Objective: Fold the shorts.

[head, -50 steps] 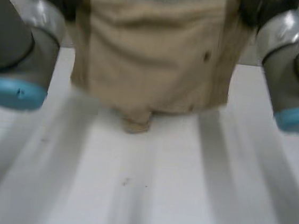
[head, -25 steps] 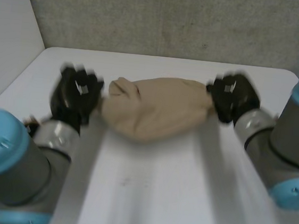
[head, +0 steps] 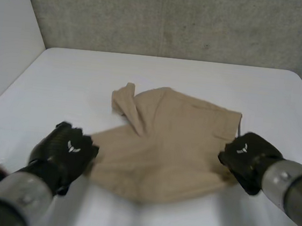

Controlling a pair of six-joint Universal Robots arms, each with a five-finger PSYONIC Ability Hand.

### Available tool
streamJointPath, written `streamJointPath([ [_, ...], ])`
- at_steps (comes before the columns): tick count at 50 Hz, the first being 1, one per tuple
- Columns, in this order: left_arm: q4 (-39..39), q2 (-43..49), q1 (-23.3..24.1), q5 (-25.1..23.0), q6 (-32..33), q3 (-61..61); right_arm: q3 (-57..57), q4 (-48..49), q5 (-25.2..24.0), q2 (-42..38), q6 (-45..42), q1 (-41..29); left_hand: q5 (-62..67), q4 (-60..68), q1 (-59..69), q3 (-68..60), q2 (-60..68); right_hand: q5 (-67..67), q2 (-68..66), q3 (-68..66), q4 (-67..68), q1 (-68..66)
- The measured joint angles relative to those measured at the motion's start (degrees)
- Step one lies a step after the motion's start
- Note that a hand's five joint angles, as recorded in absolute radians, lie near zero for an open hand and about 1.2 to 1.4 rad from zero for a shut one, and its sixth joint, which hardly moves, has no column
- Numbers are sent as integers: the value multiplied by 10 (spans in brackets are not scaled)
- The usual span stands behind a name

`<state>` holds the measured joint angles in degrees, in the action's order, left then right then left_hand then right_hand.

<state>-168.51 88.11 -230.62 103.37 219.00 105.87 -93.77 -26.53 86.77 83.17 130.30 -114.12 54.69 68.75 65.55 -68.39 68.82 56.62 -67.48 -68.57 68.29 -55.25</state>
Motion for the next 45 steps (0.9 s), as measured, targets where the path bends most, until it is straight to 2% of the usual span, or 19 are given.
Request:
streamJointPath([
  [4,89,-46,10,-20,3,-2,-20,-47,-3,40,-31,5,0,0,0,0,0,0,0,0,0,0],
  [9,115,-51,10,-52,3,15,-51,-59,-14,51,-45,12,0,0,0,0,0,0,0,0,0,0],
  [18,34,98,-14,-63,7,5,-54,-8,-29,-54,-45,16,0,0,0,0,0,0,0,0,0,0],
  [20,1,166,-24,-52,9,-42,-22,17,-23,-90,-40,13,0,0,0,0,0,0,0,0,0,0],
  [25,-24,226,-32,-27,19,-150,62,51,-6,-123,-24,10,0,0,0,0,0,0,0,0,0,0],
  [28,-51,255,-35,-3,35,-278,160,91,11,-136,6,8,0,0,0,0,0,0,0,0,0,0],
  [30,-75,263,-36,6,45,-347,219,124,18,-136,28,8,0,0,0,0,0,0,0,0,0,0],
  [31,-114,263,-38,12,55,-404,265,164,23,-131,50,9,0,1,0,0,0,0,0,0,0,0],
  [34,-190,252,-41,14,69,-469,315,231,28,-117,79,10,0,1,0,0,0,0,0,0,0,0],
  [36,-294,226,-47,10,84,-516,349,328,32,-90,109,10,0,1,0,0,0,0,0,0,0,0],
  [37,-338,211,-49,6,89,-526,356,365,33,-79,119,10,0,1,0,0,0,0,0,0,0,0],
  [38,-338,211,-49,6,89,-526,356,365,33,-79,119,10,0,1,0,0,0,0,0,0,0,0],
  [39,-389,190,-51,0,95,-529,359,416,33,-64,130,10,0,1,0,0,0,0,0,0,0,0],
  [41,-430,169,-54,-6,98,-519,356,452,33,-53,136,10,0,1,0,0,0,0,0,0,0,0],
  [45,-468,142,-57,-14,99,-457,332,487,33,-49,140,9,0,2,0,0,0,0,0,0,0,0],
])
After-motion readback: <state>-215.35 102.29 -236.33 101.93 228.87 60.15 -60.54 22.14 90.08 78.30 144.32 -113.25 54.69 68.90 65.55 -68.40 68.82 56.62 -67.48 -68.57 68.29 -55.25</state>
